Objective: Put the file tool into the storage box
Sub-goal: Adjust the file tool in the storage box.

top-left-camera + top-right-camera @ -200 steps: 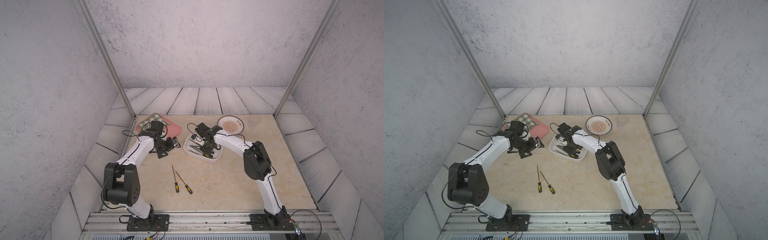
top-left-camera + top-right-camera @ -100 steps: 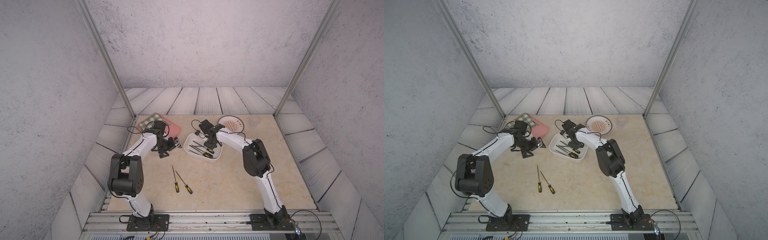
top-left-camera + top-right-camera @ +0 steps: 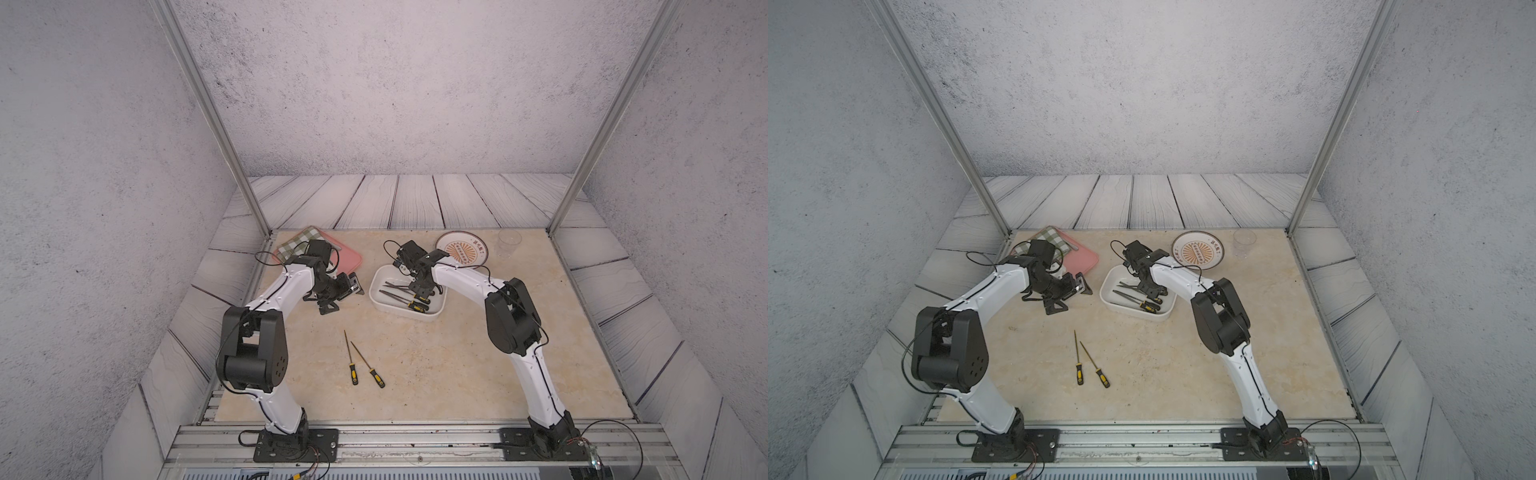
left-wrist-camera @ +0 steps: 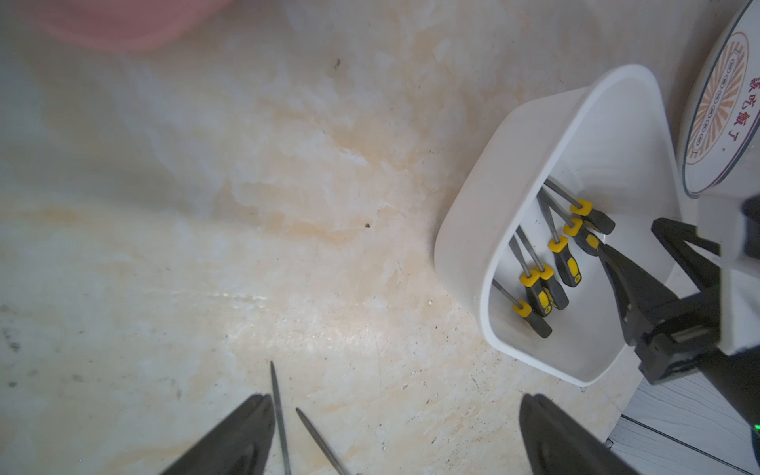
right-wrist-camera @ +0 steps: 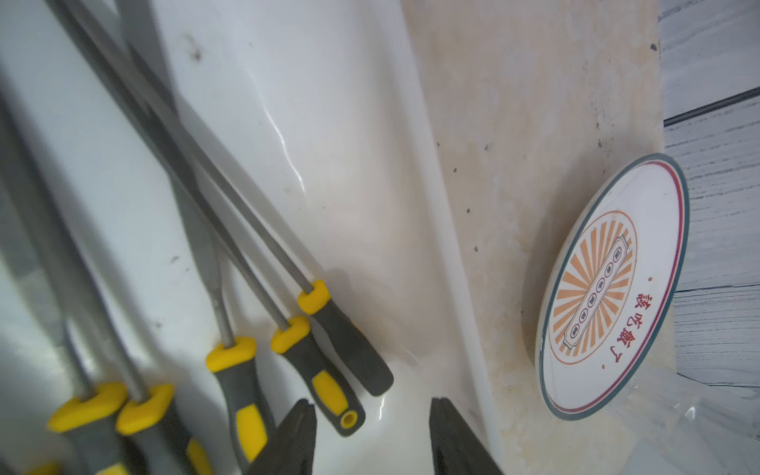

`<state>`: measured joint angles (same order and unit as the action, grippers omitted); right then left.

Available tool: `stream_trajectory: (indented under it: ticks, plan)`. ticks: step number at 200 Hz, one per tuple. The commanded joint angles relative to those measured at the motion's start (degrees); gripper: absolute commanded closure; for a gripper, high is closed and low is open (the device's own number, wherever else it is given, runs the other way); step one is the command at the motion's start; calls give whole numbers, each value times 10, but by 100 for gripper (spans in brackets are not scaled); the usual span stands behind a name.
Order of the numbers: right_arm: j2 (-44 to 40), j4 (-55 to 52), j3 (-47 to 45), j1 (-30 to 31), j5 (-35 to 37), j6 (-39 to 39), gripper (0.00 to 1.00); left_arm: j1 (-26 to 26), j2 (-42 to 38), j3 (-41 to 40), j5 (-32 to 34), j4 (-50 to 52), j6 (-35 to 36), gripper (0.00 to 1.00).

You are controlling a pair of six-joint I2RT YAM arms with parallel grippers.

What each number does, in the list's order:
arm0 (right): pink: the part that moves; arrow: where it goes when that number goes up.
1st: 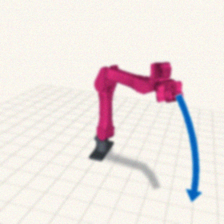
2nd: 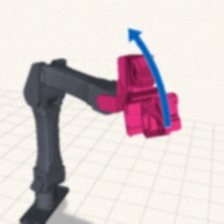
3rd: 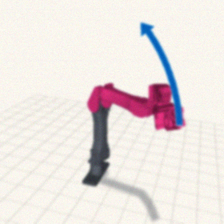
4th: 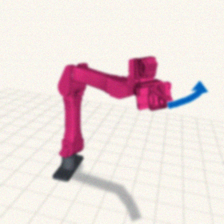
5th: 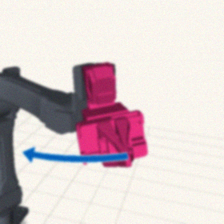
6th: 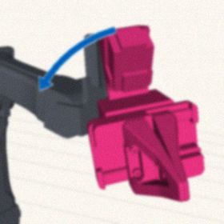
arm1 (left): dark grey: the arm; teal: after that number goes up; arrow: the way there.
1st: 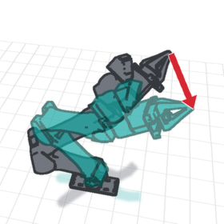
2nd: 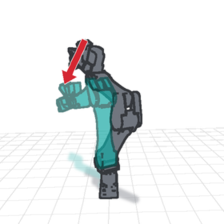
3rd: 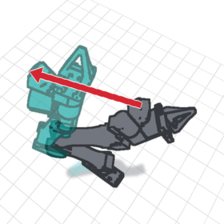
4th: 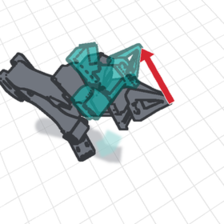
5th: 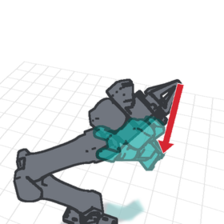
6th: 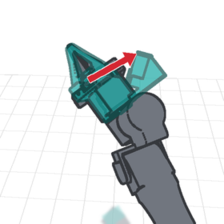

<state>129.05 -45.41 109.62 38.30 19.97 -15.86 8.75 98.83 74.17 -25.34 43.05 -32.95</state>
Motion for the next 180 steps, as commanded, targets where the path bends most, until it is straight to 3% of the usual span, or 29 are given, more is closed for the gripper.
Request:
stream_trajectory:
  ticks: [1, 62, 180]
  plan:
    - [-55, -16, -17, -1, -70, 65, 52, 1, -4, -9, -5, -3, 7, 2]
    - [-70, -14, -77, -1, -159, 135, 57, 1, -12, -23, -8, -9, 9, 2]
    - [25, -14, -10, -22, -169, 113, 59, 6, -14, -23, 1, -6, 5, 2]
